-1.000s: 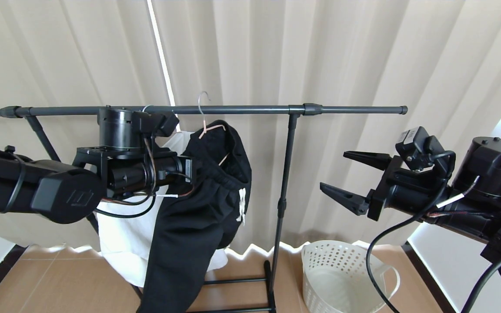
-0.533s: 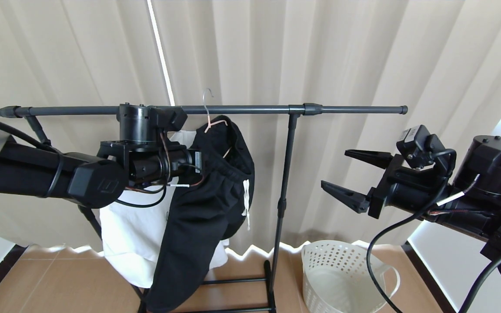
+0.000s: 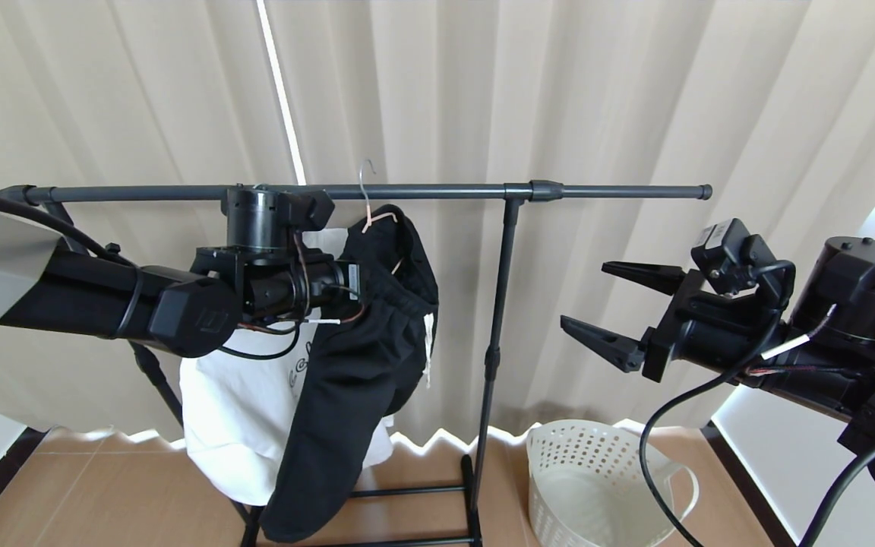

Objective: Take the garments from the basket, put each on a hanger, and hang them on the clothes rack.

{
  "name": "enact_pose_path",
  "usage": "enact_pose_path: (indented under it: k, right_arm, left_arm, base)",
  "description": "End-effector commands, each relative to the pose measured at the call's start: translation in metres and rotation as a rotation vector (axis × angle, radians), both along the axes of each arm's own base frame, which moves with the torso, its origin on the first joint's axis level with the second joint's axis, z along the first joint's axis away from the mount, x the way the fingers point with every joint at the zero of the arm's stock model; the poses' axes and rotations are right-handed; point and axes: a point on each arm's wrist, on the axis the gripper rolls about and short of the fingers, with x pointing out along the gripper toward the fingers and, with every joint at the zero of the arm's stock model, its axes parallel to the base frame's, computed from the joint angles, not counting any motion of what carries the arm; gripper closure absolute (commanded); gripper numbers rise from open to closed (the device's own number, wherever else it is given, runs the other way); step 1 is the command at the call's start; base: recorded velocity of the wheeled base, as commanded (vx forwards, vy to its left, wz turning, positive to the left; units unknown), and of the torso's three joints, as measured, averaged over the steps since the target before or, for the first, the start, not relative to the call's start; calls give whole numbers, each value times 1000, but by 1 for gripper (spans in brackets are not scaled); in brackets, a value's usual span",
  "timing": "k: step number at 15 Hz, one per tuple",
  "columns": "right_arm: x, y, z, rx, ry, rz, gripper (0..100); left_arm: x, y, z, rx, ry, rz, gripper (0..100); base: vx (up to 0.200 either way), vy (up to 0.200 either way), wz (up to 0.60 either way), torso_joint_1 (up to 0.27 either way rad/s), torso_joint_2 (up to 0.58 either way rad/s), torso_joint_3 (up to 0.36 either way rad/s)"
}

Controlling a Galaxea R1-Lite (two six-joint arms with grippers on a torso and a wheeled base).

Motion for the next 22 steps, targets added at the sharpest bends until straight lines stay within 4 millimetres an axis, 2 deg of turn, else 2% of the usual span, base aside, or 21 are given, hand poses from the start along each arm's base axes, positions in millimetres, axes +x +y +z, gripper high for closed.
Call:
enact_pose_path:
  k: [1, 15, 22]
  right_arm:
    - [0, 0, 0, -1, 1, 1, 0]
    - [4, -1, -5, -5, 14, -5, 0]
    - [4, 0, -5, -5, 14, -5, 0]
  left_arm:
    - [2, 0, -3, 2, 5, 1, 100]
    - [10, -3, -23, 8, 56, 8, 100]
    - [11, -3, -25, 9, 61, 10, 100]
  base:
    - [0, 0, 0, 0, 0, 0]
    - [0, 0, 0, 0, 0, 0]
    - [0, 0, 0, 0, 0, 0]
